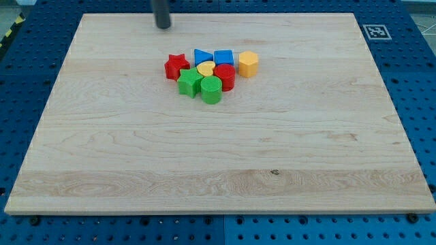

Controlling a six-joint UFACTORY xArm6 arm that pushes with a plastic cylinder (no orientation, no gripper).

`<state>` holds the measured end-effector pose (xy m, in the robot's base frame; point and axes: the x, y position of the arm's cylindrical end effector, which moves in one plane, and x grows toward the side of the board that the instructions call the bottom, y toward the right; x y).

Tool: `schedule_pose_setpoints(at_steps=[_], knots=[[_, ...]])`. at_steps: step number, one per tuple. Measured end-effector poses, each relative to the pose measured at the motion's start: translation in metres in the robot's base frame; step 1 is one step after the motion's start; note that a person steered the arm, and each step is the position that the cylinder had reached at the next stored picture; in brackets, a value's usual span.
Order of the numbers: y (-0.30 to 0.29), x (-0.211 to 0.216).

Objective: Point your arm to yellow hexagon

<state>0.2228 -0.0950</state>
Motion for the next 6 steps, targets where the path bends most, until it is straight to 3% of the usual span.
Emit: schedule_pose_setpoints(at_steps=[1,3,6], knots=[[0.067,0.003],[0.163,0.080],[0.210,0.123]])
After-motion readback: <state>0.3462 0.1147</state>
